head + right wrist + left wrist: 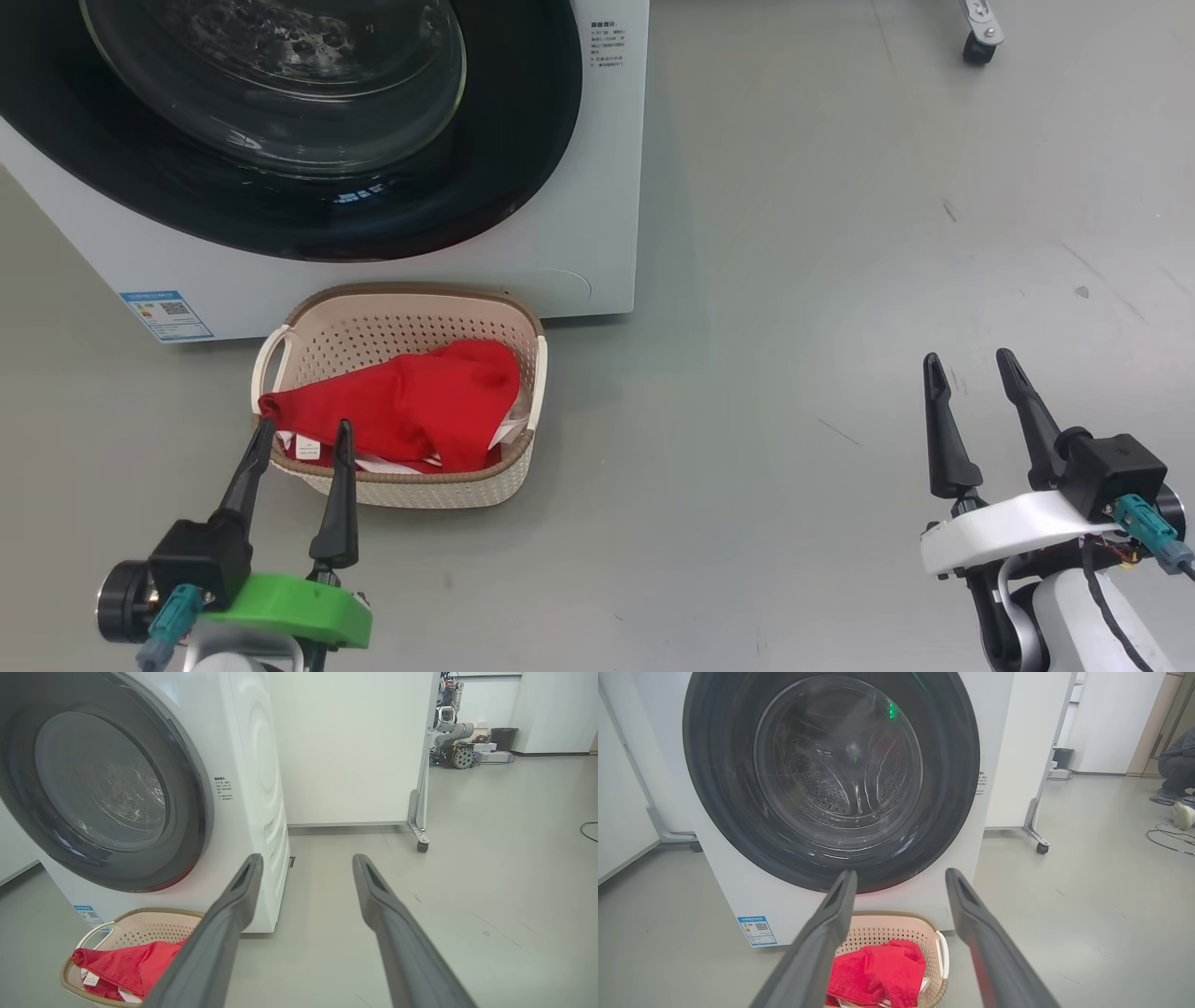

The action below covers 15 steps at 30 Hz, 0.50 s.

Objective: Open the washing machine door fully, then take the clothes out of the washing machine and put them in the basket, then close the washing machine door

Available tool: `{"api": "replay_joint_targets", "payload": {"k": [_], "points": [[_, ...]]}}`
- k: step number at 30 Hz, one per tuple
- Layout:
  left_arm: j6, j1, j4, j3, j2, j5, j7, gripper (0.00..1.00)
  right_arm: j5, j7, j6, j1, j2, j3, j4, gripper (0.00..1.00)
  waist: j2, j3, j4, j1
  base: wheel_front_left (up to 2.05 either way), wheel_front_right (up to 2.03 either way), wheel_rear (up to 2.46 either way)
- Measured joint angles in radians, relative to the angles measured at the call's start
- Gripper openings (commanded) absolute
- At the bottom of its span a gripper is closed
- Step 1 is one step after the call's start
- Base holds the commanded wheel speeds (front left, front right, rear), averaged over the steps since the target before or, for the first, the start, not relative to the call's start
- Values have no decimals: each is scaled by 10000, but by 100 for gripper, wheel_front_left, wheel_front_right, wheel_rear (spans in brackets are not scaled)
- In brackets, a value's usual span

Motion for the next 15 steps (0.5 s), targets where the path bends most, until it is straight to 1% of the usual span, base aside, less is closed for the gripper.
{"api": "replay_joint_targets", "payload": {"k": [12,15], "points": [[-59,2,178,-6,0,-180,0,100,-102,0,12,180,59,-142,-92,100,0,-19,-96,0,0,0,0],[-109,2,192,-6,0,-468,0,100,-130,0,13,201,96,-163,-113,100,0,-35,-109,0,0,0,0]]}}
